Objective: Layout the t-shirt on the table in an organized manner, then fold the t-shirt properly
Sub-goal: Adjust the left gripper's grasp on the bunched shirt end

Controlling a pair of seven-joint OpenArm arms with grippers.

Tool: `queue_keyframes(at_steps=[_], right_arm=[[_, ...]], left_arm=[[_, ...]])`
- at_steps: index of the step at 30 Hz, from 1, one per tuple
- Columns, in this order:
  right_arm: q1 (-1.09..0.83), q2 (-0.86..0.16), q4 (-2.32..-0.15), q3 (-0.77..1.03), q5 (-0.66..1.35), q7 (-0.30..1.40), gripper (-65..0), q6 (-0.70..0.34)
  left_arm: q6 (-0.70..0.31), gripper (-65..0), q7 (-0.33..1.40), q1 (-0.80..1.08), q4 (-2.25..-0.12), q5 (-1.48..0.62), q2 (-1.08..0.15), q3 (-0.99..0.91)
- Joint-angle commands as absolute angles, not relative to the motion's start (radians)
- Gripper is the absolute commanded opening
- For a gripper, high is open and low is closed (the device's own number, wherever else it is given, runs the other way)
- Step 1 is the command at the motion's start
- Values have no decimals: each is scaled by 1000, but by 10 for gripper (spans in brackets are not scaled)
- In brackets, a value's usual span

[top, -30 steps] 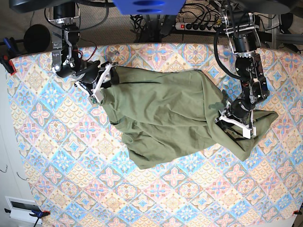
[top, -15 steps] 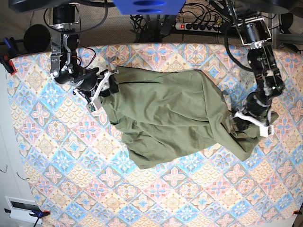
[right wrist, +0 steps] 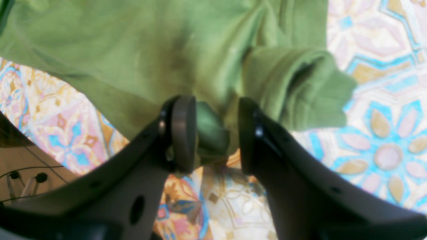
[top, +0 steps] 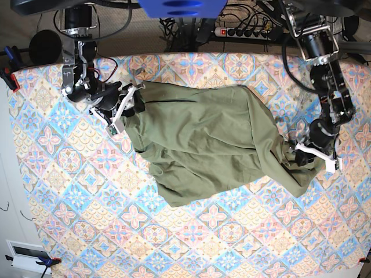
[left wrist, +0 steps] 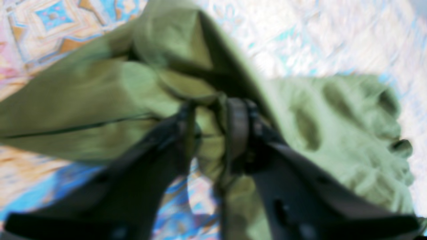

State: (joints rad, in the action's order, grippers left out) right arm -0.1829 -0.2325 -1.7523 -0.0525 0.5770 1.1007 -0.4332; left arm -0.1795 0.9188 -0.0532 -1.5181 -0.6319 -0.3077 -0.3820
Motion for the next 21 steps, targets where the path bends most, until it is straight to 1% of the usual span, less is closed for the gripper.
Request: queue_keyframes(at_steps=[1,4,7,21], right_arm=[[-173,-242,-1771,-50,590,1086,-449,-435],[-177,-242,-1773,-50,590,1086,-449,-435],[-179,-242,-1774,-50,590,1086,-449,-435],[-176,-242,-1774,-48,591,1086,-449,-435]], left_arm=[[-185,-432,905,-79,-1523,-648,-311,-384],[-185,-376,906,-120,-1463,-648,-277,-383],[-185,-346,906,-140,-1428,-648,-257,-383],[-179,-339,903,-143,-1403,-647,-237,-384]])
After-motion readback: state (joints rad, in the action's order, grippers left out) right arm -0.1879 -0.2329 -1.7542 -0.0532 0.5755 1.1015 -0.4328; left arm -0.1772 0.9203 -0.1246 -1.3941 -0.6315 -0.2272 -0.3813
